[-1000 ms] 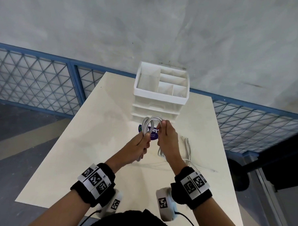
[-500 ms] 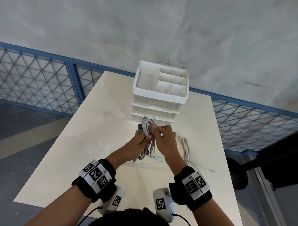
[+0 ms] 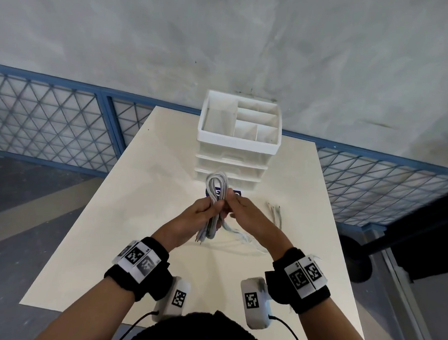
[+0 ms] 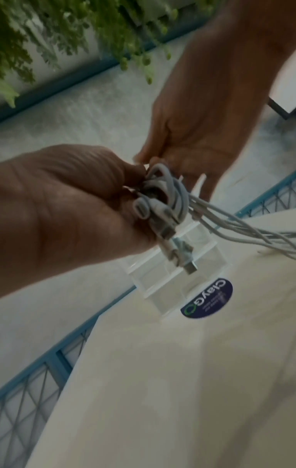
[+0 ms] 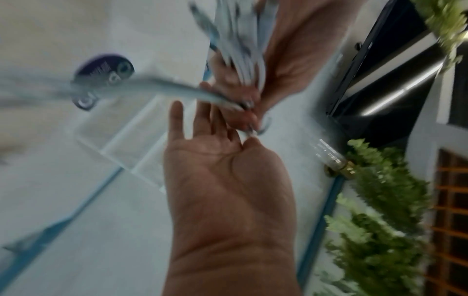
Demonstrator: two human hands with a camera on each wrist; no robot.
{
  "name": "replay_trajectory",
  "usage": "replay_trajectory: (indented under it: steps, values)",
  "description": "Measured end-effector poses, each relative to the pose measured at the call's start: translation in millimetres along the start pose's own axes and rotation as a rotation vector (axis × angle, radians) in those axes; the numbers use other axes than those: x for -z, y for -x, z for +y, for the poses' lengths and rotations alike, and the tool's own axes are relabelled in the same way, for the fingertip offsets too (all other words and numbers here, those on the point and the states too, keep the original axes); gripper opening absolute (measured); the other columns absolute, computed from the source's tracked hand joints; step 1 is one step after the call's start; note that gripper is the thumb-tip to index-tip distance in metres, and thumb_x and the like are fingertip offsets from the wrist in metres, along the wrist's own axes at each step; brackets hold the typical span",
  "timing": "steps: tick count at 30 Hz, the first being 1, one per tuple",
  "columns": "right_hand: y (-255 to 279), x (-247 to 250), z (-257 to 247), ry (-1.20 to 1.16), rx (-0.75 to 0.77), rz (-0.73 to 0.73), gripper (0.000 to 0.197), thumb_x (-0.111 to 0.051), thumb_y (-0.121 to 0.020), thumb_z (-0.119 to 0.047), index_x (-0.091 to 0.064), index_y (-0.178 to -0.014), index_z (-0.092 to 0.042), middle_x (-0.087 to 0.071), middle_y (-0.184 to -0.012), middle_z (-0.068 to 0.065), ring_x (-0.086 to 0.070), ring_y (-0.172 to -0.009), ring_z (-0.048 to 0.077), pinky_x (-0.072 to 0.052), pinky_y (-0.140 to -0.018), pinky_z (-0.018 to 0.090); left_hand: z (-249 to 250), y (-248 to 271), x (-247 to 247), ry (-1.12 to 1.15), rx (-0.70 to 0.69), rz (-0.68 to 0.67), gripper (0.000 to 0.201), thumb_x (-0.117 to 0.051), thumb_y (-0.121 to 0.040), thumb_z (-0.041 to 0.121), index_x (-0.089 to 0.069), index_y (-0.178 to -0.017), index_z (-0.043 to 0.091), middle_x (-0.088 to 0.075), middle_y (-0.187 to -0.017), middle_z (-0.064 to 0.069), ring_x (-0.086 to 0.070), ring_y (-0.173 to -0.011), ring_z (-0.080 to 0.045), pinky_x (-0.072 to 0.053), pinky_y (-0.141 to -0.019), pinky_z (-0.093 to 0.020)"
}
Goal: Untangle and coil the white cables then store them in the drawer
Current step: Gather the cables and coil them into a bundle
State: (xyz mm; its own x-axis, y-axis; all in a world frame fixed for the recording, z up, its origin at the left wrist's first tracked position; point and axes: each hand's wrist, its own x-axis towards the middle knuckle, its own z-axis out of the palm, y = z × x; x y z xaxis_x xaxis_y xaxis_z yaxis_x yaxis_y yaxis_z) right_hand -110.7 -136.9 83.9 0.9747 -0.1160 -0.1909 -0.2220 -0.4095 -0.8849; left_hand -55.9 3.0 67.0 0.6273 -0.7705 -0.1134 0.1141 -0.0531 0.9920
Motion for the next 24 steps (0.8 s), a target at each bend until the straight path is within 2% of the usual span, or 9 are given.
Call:
replay_trajectory:
  steps: [3,5,6,8,10,14,17,20,24]
  values:
    - [5,-7,10,-0.116,-0.077,-0.09,0.065,-0.004,-0.099,-0.046,-0.064,-0.099,-0.021,-0.065,-0.083,-0.013,-0.059,-0.072,-0.017,-0.038,-0.072,-0.004,7,-5,6,0.164,0.022,0.074,0.029,-0.037,-0.098,0.027,-0.057,-0.084,0.012,-0.059,-0.067,0.004,-0.055,-0.06,-0.007,-0.049,-0.059,-0.021]
    - [8,-10,21,-0.026,-0.105,-0.163,0.072,-0.002,-0.098,-0.05,-0.068,-0.101,-0.021,-0.07,-0.085,-0.011,-0.064,-0.088,-0.005,-0.04,-0.088,0.011,12,-9,17,0.218,0.035,0.133,0.03,-0.035,-0.099,0.025,-0.061,-0.094,0.011,-0.064,-0.069,0.008,-0.057,-0.058,-0.003,-0.05,-0.056,-0.019]
    - [10,-9,27,0.039,-0.096,-0.186,0.068,-0.007,-0.098,-0.051,-0.068,-0.092,-0.02,-0.067,-0.076,-0.008,-0.065,-0.083,0.007,-0.043,-0.088,0.023,15,-9,25,0.206,0.029,0.155,0.032,-0.033,-0.1,0.024,-0.06,-0.101,0.007,-0.066,-0.067,0.011,-0.056,-0.057,0.0,-0.048,-0.052,-0.016]
    - [15,-4,43,0.061,-0.072,-0.182,0.05,-0.023,-0.1,-0.044,-0.061,-0.084,-0.015,-0.052,-0.062,-0.003,-0.056,-0.062,0.017,-0.045,-0.073,0.034,19,-7,43,0.186,0.014,0.206,0.035,-0.03,-0.1,0.022,-0.054,-0.115,0.001,-0.068,-0.066,0.016,-0.055,-0.059,0.0,-0.046,-0.05,-0.012]
    - [19,4,53,0.072,-0.017,-0.137,0.034,-0.032,-0.101,-0.035,-0.056,-0.084,-0.017,-0.041,-0.061,-0.002,-0.042,-0.053,0.01,-0.041,-0.06,0.029,18,-5,59,0.179,0.026,0.278,0.034,-0.031,-0.1,0.023,-0.052,-0.12,0.005,-0.066,-0.077,0.02,-0.053,-0.072,-0.002,-0.046,-0.06,-0.014]
    - [17,8,42,0.283,0.075,-0.112,0.025,-0.033,-0.1,-0.035,-0.053,-0.087,-0.027,-0.041,-0.063,-0.003,-0.039,-0.055,0.012,-0.038,-0.06,0.025,9,-4,74,0.299,0.018,0.385,0.027,-0.034,-0.1,0.025,-0.055,-0.091,0.01,-0.063,-0.11,0.0,-0.062,-0.081,-0.01,-0.056,-0.071,-0.03]
    - [19,-4,25,0.409,0.1,-0.204,0.027,-0.033,-0.101,-0.032,-0.055,-0.096,-0.016,-0.042,-0.06,-0.01,-0.042,-0.054,0.013,-0.037,-0.06,0.022,15,-10,64,0.459,-0.067,0.449,0.033,-0.034,-0.1,0.025,-0.051,-0.077,0.009,-0.073,-0.081,0.003,-0.072,-0.073,-0.015,-0.06,-0.072,-0.035]
    - [19,-20,14,0.478,0.115,-0.332,0.035,-0.033,-0.1,-0.035,-0.057,-0.096,-0.012,-0.044,-0.062,-0.013,-0.047,-0.06,0.016,-0.035,-0.06,0.024,17,-15,55,0.49,-0.113,0.556,0.034,-0.036,-0.1,0.027,-0.046,-0.071,0.011,-0.056,-0.056,0.009,-0.055,-0.044,-0.008,-0.058,-0.053,-0.031]
    - [19,0,5,0.493,0.121,-0.343,0.033,-0.036,-0.1,-0.035,-0.061,-0.089,-0.016,-0.045,-0.06,-0.011,-0.046,-0.055,0.002,-0.035,-0.061,0.014,14,-12,65,-0.129,-0.137,0.652,0.024,-0.037,-0.099,0.029,-0.038,-0.084,0.01,-0.047,-0.057,0.001,-0.045,-0.041,-0.003,-0.039,-0.043,-0.02]
